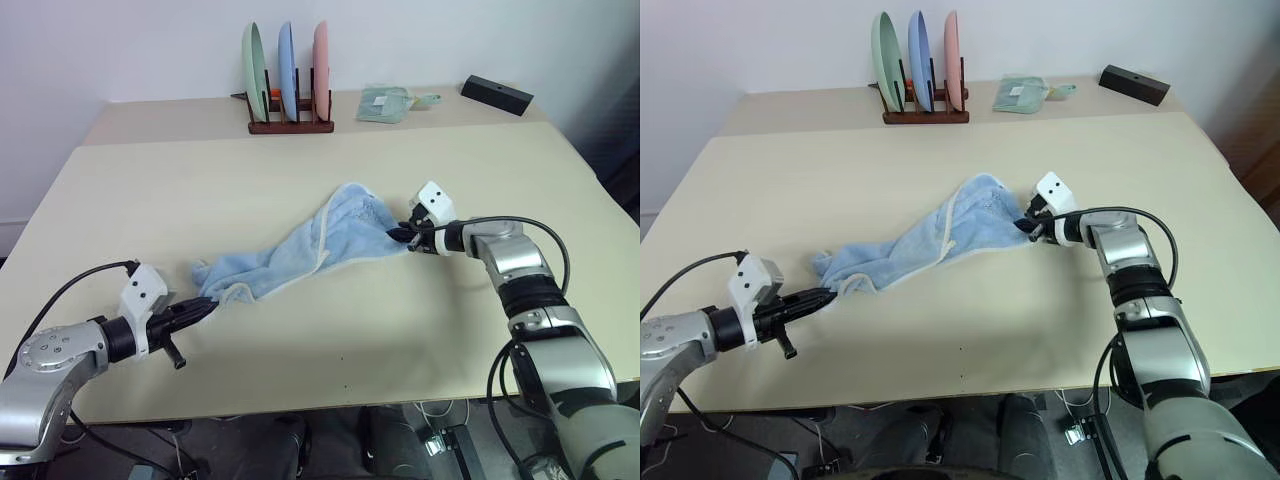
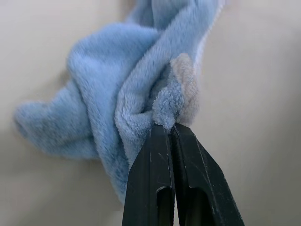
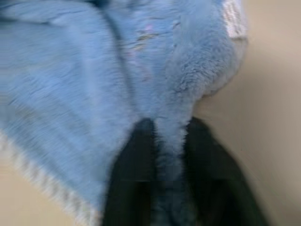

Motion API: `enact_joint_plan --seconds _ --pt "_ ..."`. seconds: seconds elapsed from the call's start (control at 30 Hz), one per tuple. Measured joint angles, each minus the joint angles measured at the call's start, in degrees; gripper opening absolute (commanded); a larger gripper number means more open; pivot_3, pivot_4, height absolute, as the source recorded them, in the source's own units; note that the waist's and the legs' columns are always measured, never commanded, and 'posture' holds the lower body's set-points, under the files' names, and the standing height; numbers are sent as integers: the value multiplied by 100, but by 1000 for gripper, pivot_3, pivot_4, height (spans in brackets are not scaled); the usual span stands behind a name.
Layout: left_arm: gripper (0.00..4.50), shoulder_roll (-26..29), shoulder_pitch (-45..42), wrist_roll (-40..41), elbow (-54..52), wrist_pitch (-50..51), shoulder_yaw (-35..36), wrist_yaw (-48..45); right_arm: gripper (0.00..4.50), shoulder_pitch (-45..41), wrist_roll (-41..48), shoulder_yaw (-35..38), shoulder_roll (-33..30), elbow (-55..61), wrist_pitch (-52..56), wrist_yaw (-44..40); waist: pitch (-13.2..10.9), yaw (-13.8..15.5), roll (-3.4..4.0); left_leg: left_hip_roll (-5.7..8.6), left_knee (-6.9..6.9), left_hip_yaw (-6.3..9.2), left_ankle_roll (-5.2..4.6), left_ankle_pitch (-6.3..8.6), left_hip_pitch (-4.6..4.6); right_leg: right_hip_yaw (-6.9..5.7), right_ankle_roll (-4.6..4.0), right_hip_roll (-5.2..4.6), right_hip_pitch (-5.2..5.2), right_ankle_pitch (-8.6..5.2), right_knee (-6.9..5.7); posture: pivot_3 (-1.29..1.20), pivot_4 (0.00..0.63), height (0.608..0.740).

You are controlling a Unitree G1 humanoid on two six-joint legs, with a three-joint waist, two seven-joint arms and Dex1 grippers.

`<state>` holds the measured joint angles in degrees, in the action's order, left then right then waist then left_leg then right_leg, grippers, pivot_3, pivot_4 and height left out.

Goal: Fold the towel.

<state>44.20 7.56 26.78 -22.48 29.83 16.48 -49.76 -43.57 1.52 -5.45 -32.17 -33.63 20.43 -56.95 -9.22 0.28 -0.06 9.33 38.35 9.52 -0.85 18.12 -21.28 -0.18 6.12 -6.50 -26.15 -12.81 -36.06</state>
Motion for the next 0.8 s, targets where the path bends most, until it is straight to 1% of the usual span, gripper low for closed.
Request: enact_joint_plan --seconds 0.07,0.13,0.23,0.3,0.37,0.47,0.57,0.63,0.7,0.8 --pt "0 -60 -45 20 9 1 19 40 35 583 25 8 -548 812 6 -309 1 76 2 3 0 9 -2 1 -5 -1 0 -1 -4 0 -1 0 150 740" --pt "0 -97 -61 42 29 14 12 84 35 1314 201 111 -1222 1736 124 -711 1 165 2 5 0 6 -4 2 -9 -1 0 -2 -7 0 2 0 150 740" --pt "0 -121 -158 92 44 41 -3 105 35 2272 403 258 -1904 2823 106 -1165 2 190 1 0 2 -10 -2 2 -3 0 0 -4 -5 0 4 0 150 740" --pt "0 -121 -211 95 100 60 -23 106 35 2662 462 272 -2120 3311 32 -1329 3 179 1 -8 2 -20 1 1 7 0 1 -1 3 0 2 0 150 740" --pt "0 -120 -321 91 189 61 -75 89 35 2865 503 270 -2211 3595 5 -1365 4 171 0 -13 2 -24 4 0 14 0 1 1 6 0 -2 0 150 740" --pt "0 -117 -418 71 283 58 -192 67 957 2895 776 289 -2247 3725 277 -1492 4 186 0 -13 1 -23 3 -1 13 0 1 1 6 0 1 0 150 740" --pt "0 -109 -544 13 427 47 -247 41 2353 2676 1110 493 -2227 3755 396 -1475 3 190 0 -12 1 -24 3 -1 5 0 1 0 -2 0 3 0 150 740" --pt "0 -108 -557 -7 430 0 -280 36 2353 2409 1218 713 -2197 3620 399 -1358 3 191 0 -12 1 -25 3 -1 5 0 1 0 -2 0 4 0 150 740" --pt "0 -119 -536 -13 427 -16 -309 44 2353 2059 1276 870 -2138 3177 347 -1182 4 188 -1 -12 0 -24 3 -1 7 0 1 0 0 0 4 0 150 740" --pt "0 -160 -515 -20 404 -17 -383 110 2353 1539 1219 910 -1828 2416 232 -807 4 185 -2 -13 0 -26 3 -1 7 0 0 0 0 0 3 0 150 740"
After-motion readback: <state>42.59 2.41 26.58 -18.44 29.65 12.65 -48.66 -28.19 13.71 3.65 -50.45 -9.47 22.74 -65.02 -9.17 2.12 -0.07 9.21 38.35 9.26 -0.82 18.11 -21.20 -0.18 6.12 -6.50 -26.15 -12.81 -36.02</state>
